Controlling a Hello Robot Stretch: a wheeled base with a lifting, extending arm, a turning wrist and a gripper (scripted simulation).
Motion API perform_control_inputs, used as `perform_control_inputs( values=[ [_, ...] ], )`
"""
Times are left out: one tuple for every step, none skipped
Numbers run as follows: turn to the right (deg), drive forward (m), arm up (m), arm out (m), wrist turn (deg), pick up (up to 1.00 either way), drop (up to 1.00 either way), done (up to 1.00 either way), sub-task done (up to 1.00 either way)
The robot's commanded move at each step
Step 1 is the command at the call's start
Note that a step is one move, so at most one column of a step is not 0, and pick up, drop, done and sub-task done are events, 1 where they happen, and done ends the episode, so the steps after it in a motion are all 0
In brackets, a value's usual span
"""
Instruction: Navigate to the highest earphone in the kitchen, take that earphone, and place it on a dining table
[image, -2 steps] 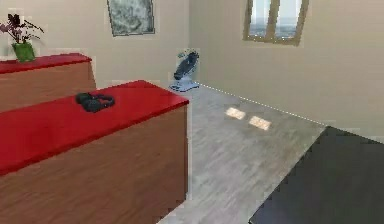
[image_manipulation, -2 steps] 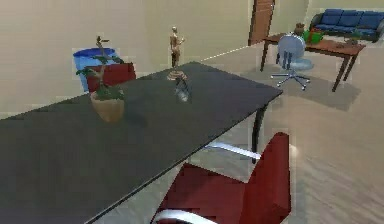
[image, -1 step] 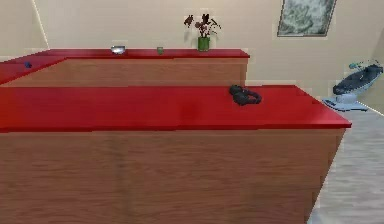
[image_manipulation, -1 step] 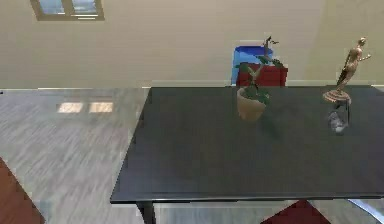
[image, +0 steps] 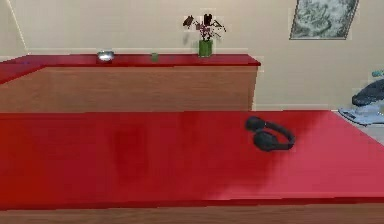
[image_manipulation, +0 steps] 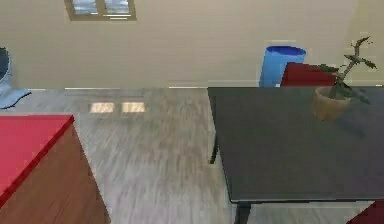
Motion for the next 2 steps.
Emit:
perform_control_inputs(
  values=[
    [-45.0, 0.00, 0.00, 0.00, 0.0, 0.00, 0.00, 0.00, 0.00],
    [-24.0, 0.00, 0.00, 0.00, 0.0, 0.00, 0.00, 0.00, 0.00]
  ],
)
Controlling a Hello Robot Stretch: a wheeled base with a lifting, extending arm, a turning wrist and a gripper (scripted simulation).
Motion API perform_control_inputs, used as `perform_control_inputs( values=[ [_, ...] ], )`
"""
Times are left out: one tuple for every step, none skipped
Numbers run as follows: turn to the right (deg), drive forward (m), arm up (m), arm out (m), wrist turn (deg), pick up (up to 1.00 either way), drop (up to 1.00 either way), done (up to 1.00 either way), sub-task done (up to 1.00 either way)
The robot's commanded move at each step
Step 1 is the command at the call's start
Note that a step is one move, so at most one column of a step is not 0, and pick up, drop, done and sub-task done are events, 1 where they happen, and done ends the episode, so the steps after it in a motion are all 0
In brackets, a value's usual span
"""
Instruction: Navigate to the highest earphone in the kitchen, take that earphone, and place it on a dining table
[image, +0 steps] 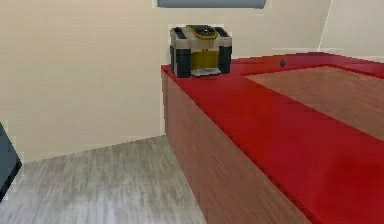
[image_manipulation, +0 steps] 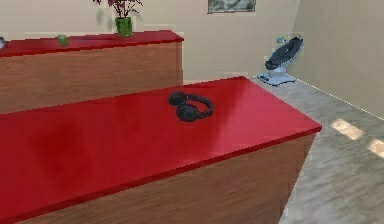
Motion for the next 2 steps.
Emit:
perform_control_inputs(
  values=[
    [0.0, 0.00, 0.50, 0.00, 0.0, 0.00, 0.00, 0.00, 0.00],
    [0.0, 0.00, 0.38, 0.00, 0.0, 0.00, 0.00, 0.00, 0.00]
  ],
)
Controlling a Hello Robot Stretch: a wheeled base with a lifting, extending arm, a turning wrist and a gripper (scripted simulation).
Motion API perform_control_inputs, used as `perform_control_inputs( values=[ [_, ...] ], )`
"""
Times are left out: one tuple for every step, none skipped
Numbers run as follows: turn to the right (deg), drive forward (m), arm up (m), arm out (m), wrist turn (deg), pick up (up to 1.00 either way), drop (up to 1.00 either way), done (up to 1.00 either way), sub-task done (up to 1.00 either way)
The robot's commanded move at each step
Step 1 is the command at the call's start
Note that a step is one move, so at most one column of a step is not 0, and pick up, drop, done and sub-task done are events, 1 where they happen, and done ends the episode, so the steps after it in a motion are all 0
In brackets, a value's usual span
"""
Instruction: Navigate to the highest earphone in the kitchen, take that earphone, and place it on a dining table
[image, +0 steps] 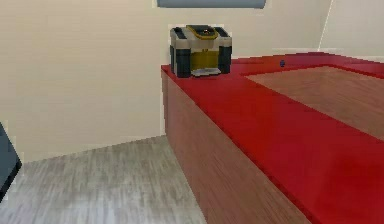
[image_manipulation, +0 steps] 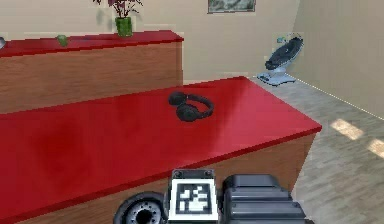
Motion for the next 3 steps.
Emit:
perform_control_inputs(
  values=[
    [0.0, 0.00, 0.00, 0.42, 0.0, 0.00, 0.00, 0.00, 0.00],
    [0.0, 0.00, 0.00, 0.00, 45.0, 0.00, 0.00, 0.00, 0.00],
    [0.0, 0.00, 0.00, 0.00, 45.0, 0.00, 0.00, 0.00, 0.00]
  ],
)
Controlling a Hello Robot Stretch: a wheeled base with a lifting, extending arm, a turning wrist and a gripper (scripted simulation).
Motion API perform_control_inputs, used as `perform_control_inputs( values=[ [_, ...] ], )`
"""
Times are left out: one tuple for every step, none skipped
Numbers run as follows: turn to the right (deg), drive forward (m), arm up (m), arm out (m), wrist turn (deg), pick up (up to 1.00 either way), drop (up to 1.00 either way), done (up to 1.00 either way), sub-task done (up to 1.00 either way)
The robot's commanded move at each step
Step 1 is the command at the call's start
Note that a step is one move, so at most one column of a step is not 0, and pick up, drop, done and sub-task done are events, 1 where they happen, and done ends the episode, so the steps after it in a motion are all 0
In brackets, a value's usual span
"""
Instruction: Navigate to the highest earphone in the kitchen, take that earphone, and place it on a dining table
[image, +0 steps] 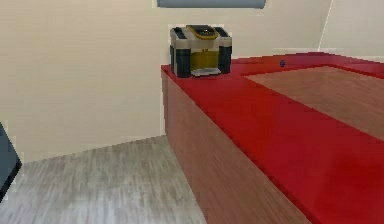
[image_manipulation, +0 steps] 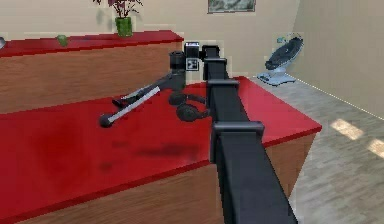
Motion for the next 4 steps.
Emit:
perform_control_inputs(
  values=[
    [0.0, 0.00, 0.00, 0.00, 45.0, 0.00, 0.00, 0.00, 0.00],
    [0.0, 0.00, 0.00, 0.00, 42.0, 0.00, 0.00, 0.00, 0.00],
    [0.0, 0.00, -0.12, 0.00, 0.0, 0.00, 0.00, 0.00, 0.00],
    [0.0, 0.00, 0.00, 0.00, 0.0, 1.00, 0.00, 0.00, 0.00]
  ],
)
